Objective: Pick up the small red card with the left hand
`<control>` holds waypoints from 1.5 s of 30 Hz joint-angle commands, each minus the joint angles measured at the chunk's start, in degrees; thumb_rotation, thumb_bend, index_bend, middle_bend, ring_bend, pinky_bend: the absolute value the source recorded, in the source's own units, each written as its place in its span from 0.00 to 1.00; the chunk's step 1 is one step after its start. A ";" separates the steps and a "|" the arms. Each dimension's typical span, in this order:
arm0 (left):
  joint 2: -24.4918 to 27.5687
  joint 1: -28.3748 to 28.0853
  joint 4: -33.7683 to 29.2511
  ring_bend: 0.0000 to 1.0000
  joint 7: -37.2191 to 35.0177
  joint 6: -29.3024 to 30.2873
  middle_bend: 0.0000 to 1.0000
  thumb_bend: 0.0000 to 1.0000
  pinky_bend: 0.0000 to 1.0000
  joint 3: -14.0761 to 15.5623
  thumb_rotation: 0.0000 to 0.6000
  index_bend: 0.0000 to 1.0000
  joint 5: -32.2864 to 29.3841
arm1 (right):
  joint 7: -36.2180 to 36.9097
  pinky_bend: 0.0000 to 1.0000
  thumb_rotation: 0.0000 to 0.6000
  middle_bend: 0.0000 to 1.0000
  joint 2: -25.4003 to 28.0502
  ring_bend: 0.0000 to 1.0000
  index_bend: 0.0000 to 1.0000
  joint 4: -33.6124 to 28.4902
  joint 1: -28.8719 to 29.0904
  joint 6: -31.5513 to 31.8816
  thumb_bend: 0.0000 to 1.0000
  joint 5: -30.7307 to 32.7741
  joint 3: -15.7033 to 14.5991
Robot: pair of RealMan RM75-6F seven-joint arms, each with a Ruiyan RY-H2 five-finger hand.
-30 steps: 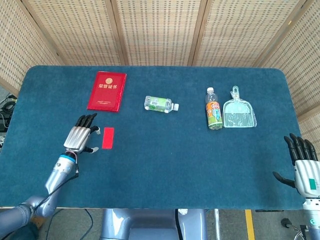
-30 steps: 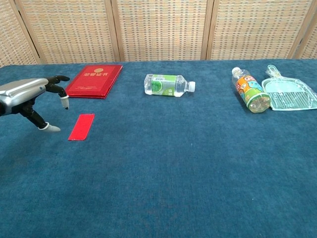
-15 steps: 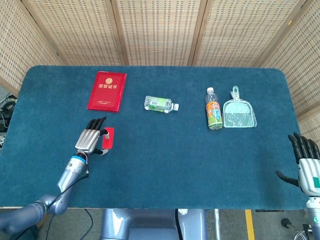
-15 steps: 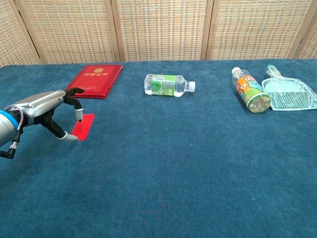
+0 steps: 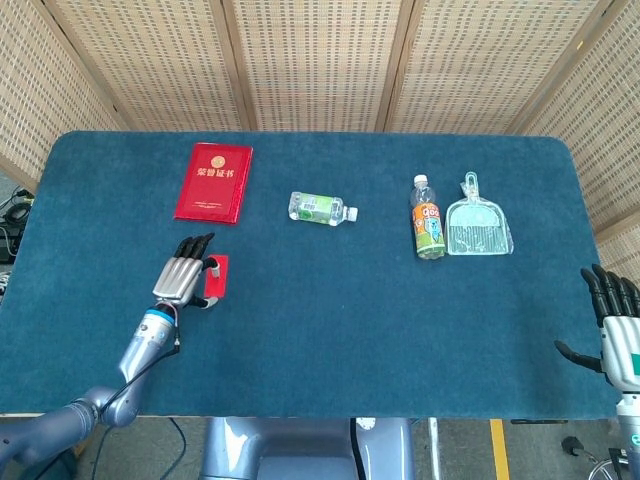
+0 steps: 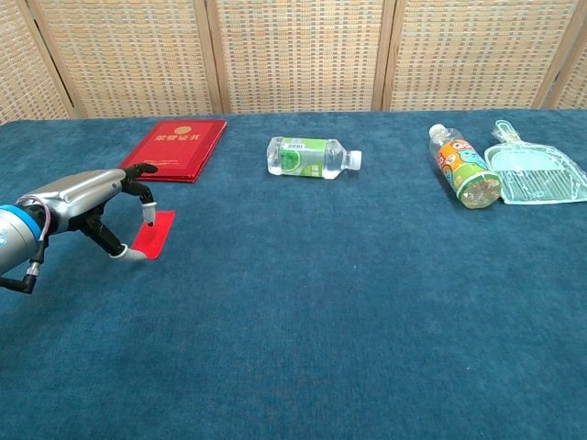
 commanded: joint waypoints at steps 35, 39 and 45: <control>1.29 -2.56 -0.05 0.00 1.97 -2.33 0.00 0.32 0.00 -1.60 1.00 0.51 -3.77 | -0.56 0.00 1.00 0.00 0.21 0.00 0.00 -0.57 0.24 -0.85 0.00 0.08 -0.36; 2.35 -2.04 -1.50 0.00 0.68 -2.70 0.00 0.31 0.00 -0.65 1.00 0.51 -3.22 | -0.64 0.00 1.00 0.00 0.27 0.00 0.00 -0.70 0.22 -0.84 0.00 0.10 -0.38; 3.90 -0.80 -3.51 0.00 -0.55 -1.87 0.00 0.31 0.00 1.76 1.00 0.51 -0.93 | -0.63 0.00 1.00 0.00 0.41 0.00 0.00 -0.87 0.27 -1.21 0.00 0.43 -0.37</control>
